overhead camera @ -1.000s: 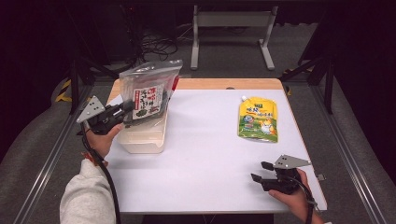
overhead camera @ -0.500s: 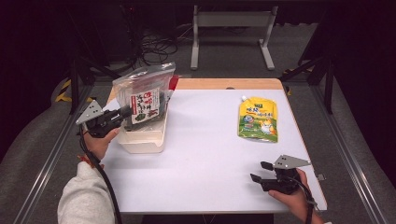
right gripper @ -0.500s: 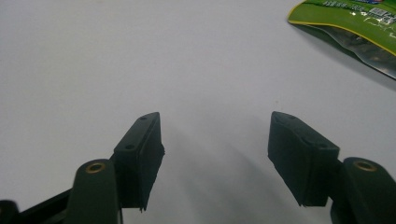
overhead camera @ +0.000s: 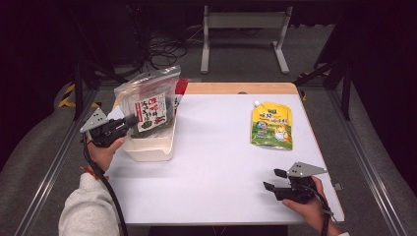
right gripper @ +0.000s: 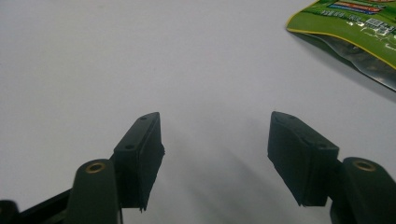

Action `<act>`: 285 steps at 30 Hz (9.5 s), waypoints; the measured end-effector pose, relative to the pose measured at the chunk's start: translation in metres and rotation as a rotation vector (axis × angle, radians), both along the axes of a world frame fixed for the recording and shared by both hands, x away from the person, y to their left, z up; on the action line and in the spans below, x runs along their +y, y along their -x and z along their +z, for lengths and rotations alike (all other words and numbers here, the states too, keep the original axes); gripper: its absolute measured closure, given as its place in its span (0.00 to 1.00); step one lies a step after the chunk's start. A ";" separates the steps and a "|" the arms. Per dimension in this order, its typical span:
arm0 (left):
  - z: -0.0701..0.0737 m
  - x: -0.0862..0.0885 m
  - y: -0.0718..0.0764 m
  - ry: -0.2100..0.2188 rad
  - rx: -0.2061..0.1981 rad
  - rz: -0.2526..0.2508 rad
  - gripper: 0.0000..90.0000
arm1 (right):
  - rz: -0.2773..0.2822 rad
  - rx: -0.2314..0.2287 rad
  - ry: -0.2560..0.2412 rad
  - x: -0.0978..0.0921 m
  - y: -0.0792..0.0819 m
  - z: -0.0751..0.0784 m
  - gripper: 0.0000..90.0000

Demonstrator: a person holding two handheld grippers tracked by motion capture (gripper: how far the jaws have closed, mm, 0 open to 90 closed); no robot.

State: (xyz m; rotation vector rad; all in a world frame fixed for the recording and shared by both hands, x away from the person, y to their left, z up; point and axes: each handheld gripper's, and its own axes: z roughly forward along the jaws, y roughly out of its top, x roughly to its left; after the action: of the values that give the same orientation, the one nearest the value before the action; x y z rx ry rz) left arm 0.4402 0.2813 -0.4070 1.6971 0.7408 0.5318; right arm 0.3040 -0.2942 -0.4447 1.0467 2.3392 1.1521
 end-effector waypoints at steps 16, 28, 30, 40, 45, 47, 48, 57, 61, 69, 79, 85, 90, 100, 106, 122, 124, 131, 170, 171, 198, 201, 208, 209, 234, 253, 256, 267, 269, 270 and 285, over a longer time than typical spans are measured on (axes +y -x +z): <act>0.001 -0.002 0.003 -0.001 0.011 0.016 0.85 | -0.009 -0.009 -0.024 -0.005 -0.003 0.003 0.40; 0.005 -0.006 0.007 -0.015 0.029 0.053 0.75 | -0.016 -0.012 -0.035 -0.007 -0.004 0.004 0.41; 0.006 -0.005 0.007 -0.011 0.027 0.044 0.75 | -0.015 -0.014 -0.036 -0.008 -0.004 0.005 0.42; 0.023 -0.004 0.031 0.007 -0.017 0.088 0.59 | -0.135 -0.070 -0.073 -0.026 -0.012 0.016 0.58; 0.027 -0.001 0.045 -0.009 -0.033 0.105 0.50 | -0.229 -0.107 -0.112 -0.044 -0.034 0.025 0.66; 0.026 -0.003 0.050 -0.039 -0.027 0.120 0.48 | -0.238 -0.112 -0.099 -0.046 -0.037 0.025 0.67; 0.025 -0.004 0.051 -0.046 -0.022 0.124 0.43 | -0.259 -0.113 -0.097 -0.050 -0.043 0.025 0.69; 0.016 -0.008 0.073 -0.144 -0.025 0.132 0.29 | -0.391 -0.053 -0.122 -0.072 -0.089 0.016 0.60; 0.015 -0.009 0.085 -0.148 -0.036 0.119 0.27 | -0.409 0.001 -0.124 -0.072 -0.100 0.010 0.47; 0.008 -0.029 0.120 -0.215 -0.042 0.028 0.25 | -0.434 0.123 -0.117 -0.065 -0.120 -0.007 0.26; -0.032 -0.059 0.133 -0.326 0.109 -0.132 0.21 | -0.419 0.099 -0.004 -0.052 -0.125 -0.007 0.34; -0.041 -0.078 0.129 -0.366 0.141 -0.214 0.21 | -0.385 0.086 0.055 -0.048 -0.126 -0.006 0.40; -0.048 -0.094 0.126 -0.395 0.171 -0.281 0.20 | -0.369 0.081 0.069 -0.049 -0.125 -0.004 0.50; -0.052 -0.105 0.120 -0.415 0.187 -0.328 0.20 | -0.217 0.089 0.023 -0.033 -0.119 -0.004 0.78; -0.052 -0.104 0.121 -0.410 0.189 -0.340 0.20 | -0.211 -0.037 0.070 -0.011 -0.112 0.003 0.47; -0.054 -0.106 0.123 -0.410 0.212 -0.370 0.19 | -0.335 -0.036 0.192 -0.019 -0.125 -0.009 0.20; -0.054 -0.106 0.123 -0.407 0.215 -0.373 0.19 | -0.352 -0.032 0.189 -0.018 -0.127 -0.008 0.21; -0.054 -0.107 0.124 -0.405 0.220 -0.379 0.19 | -0.344 -0.100 0.271 -0.005 -0.127 -0.006 0.50; -0.045 -0.202 0.077 -0.186 0.404 -0.514 0.14 | 0.182 -0.284 0.334 0.056 -0.004 -0.004 1.00; -0.045 -0.202 0.077 -0.186 0.404 -0.514 0.13 | 0.202 -0.284 0.334 0.059 0.000 -0.005 1.00; -0.039 -0.272 0.004 -0.002 0.427 -0.435 0.95 | 0.317 -0.299 0.269 0.056 0.012 -0.008 0.87; -0.026 -0.269 0.012 0.001 0.354 -0.452 0.96 | 0.316 -0.281 0.210 0.052 0.014 -0.002 0.76; 0.006 -0.261 0.032 0.015 0.198 -0.471 0.97 | 0.270 -0.272 0.072 0.031 0.019 0.017 0.55; 0.010 -0.261 0.036 0.031 0.191 -0.476 0.97 | 0.266 -0.274 0.064 0.029 0.020 0.018 0.53; 0.074 -0.163 0.073 -0.029 -0.114 -0.399 0.97 | 0.095 -0.187 0.043 0.005 0.003 0.006 0.42; 0.079 -0.068 0.071 0.024 -0.185 -0.267 0.97 | 0.086 -0.171 0.037 0.010 -0.004 0.004 0.39; 0.076 -0.061 0.069 0.033 -0.179 -0.257 0.97 | 0.087 -0.176 0.042 0.010 -0.003 0.004 0.39; 0.070 -0.044 0.062 0.010 -0.170 -0.246 0.97 | 0.091 -0.169 0.043 0.011 -0.003 0.003 0.38; 0.068 -0.041 0.061 0.001 -0.169 -0.231 0.97 | 0.095 -0.170 0.043 0.012 -0.003 0.003 0.38; 0.068 -0.040 0.060 -0.011 -0.168 -0.229 0.97 | 0.097 -0.174 0.044 0.012 -0.003 0.003 0.38; 0.037 -0.034 0.037 -0.010 -0.100 -0.244 0.97 | 0.110 -0.172 0.045 0.013 0.000 0.003 0.37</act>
State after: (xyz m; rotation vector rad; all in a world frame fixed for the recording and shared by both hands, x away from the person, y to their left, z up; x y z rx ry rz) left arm 0.4036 0.2469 -0.3697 1.7271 0.4517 0.4461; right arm 0.3040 -0.2816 -0.4420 0.7795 2.2993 1.1732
